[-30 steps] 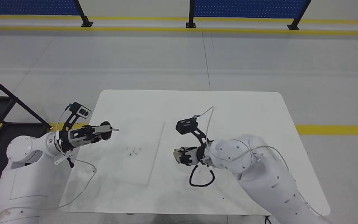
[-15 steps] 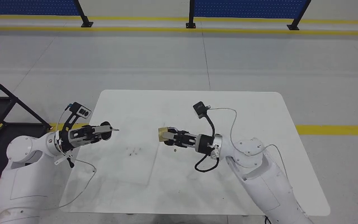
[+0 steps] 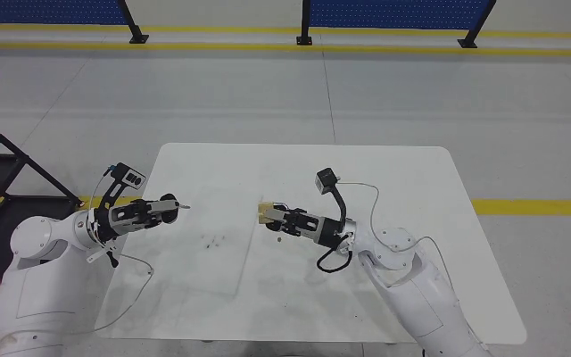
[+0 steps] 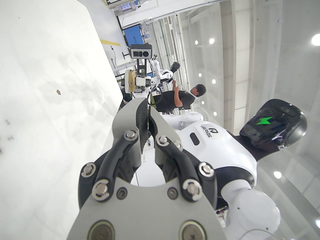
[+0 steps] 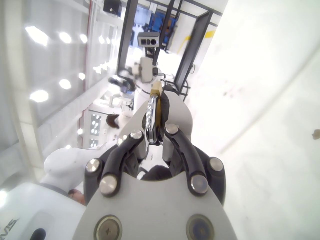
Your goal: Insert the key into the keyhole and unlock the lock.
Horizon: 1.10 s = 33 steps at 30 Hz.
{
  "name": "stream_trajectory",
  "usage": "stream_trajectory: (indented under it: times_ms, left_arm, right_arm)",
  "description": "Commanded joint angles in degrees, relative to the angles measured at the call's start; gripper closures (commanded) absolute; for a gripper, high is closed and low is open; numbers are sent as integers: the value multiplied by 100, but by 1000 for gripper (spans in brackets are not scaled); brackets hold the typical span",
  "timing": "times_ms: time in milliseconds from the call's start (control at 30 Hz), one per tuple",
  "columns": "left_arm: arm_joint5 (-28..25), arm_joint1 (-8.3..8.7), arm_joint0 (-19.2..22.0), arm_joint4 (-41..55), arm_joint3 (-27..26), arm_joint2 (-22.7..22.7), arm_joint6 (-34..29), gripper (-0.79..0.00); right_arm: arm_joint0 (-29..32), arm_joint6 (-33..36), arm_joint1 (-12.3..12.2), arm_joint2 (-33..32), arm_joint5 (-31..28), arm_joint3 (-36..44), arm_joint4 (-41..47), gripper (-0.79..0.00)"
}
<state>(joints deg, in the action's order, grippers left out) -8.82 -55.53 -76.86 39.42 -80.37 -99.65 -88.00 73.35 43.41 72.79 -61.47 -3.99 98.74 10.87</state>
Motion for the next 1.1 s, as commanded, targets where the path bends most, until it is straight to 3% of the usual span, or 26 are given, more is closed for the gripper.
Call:
stream_trajectory:
  times_ms: [0,167,267,400,1067]
  left_arm:
    - [0,0,0,0,0,0,0,0]
    - [0,0,0,0,0,0,0,0]
    - [0,0,0,0,0,0,0,0]
    - [0,0,0,0,0,0,0,0]
    - [27,-4,-18,15,-15,28,11,0]
  right_arm:
    - [0,0,0,0,0,0,1,0]
    - [107,-255,14,-17,-42,-60,208,0]
    - [341,-683,34,-104,-572,-127,561,0]
    - [611,-739,25,-114,-959,-131,693,0]
    - [630,-987,50,71,-959,-376,560,0]
